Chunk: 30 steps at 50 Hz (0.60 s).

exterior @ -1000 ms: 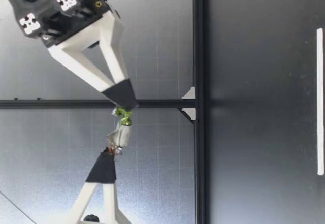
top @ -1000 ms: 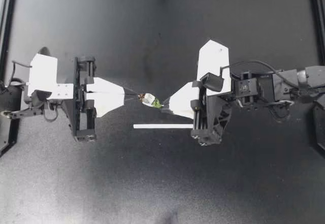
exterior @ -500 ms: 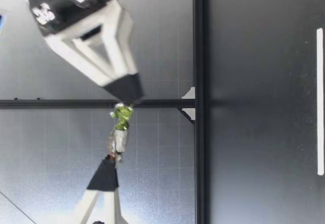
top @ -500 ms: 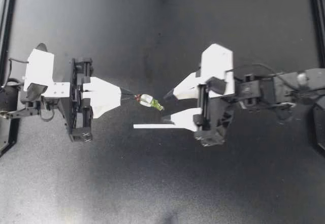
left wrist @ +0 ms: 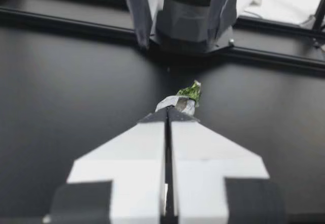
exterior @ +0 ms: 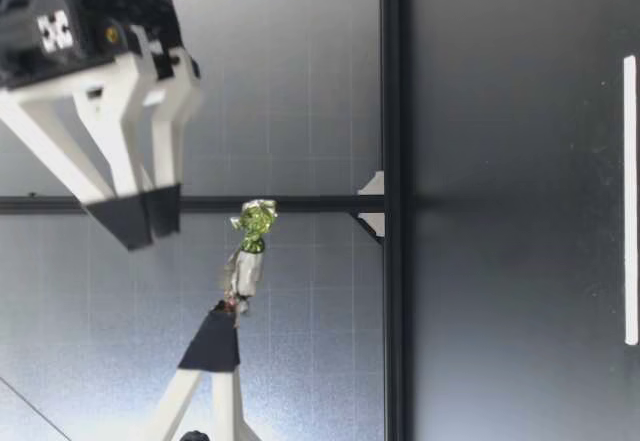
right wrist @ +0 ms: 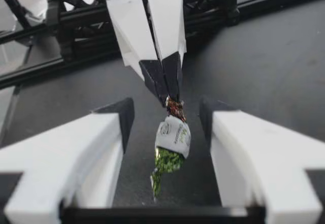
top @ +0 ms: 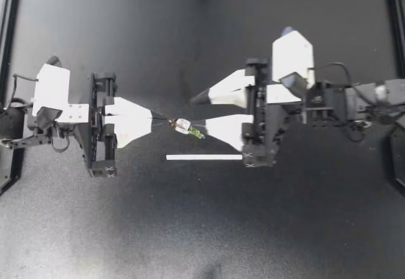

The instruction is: Pick up the candy and unwrap it.

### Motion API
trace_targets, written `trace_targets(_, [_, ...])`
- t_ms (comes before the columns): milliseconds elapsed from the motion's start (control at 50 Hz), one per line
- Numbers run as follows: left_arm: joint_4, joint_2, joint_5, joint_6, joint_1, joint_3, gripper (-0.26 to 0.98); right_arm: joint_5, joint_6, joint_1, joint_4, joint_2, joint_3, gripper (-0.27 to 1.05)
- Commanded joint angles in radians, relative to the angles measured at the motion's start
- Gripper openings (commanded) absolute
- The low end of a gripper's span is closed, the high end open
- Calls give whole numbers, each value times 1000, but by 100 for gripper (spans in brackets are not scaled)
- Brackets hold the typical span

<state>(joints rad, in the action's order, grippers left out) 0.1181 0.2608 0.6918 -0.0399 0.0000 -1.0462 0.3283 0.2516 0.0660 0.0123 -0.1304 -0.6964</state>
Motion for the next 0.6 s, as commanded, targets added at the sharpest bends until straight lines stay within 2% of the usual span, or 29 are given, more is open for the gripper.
trace_targets(0, [-2, 8, 5, 2, -2, 23, -22, 11, 17, 6, 2, 6, 37, 60])
trace_targets(580, [-2, 8, 6, 35, 0, 32, -22, -8, 144, 3, -2, 60, 44, 58])
